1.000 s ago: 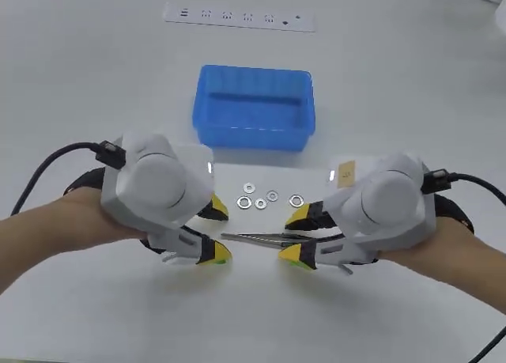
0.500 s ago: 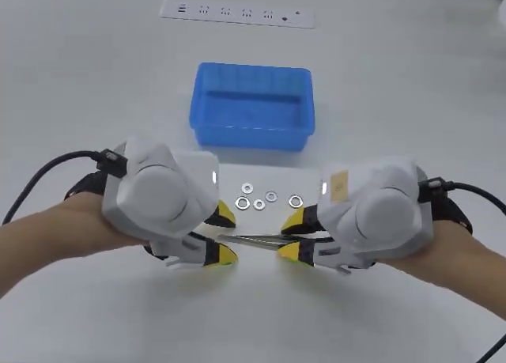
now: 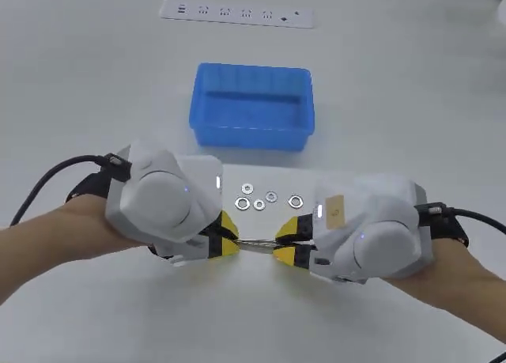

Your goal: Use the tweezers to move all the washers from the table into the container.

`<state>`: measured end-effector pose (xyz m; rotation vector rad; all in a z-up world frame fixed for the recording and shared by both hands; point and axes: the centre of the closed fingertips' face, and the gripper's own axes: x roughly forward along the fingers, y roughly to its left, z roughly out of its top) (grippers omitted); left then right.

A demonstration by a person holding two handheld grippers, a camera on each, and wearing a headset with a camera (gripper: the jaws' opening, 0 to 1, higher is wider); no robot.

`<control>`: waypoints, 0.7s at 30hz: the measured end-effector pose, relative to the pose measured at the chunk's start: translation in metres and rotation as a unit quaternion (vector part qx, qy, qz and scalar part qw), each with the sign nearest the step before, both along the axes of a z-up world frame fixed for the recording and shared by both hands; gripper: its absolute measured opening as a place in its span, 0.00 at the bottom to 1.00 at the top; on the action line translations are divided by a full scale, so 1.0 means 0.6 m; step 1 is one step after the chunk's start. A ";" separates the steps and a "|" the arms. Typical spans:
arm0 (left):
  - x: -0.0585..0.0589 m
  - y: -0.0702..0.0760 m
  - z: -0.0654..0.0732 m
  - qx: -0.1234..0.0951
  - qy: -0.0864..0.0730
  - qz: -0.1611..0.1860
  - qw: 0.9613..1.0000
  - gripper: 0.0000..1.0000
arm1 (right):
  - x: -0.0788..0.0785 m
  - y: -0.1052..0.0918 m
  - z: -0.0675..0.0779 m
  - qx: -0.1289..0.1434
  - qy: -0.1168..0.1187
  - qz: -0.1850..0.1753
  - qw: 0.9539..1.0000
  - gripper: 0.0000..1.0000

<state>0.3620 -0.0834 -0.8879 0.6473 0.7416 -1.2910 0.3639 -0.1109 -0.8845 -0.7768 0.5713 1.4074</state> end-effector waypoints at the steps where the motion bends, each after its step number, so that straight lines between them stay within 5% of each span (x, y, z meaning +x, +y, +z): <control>1: 0.000 0.000 0.000 0.000 0.001 0.001 1.000 0.09 | -0.001 0.000 0.002 0.001 -0.006 0.002 1.000 0.08; 8: 0.000 -0.002 0.000 0.001 -0.001 -0.002 1.000 0.09 | -0.003 0.004 0.014 0.015 -0.009 0.004 1.000 0.08; 17: 0.002 0.002 0.001 0.021 -0.029 -0.032 0.999 0.07 | -0.005 0.011 0.021 0.022 -0.013 0.006 1.000 0.08; 21: -0.004 0.017 0.004 0.035 -0.025 -0.032 0.999 0.07 | -0.011 0.026 0.026 0.026 -0.019 0.018 0.999 0.08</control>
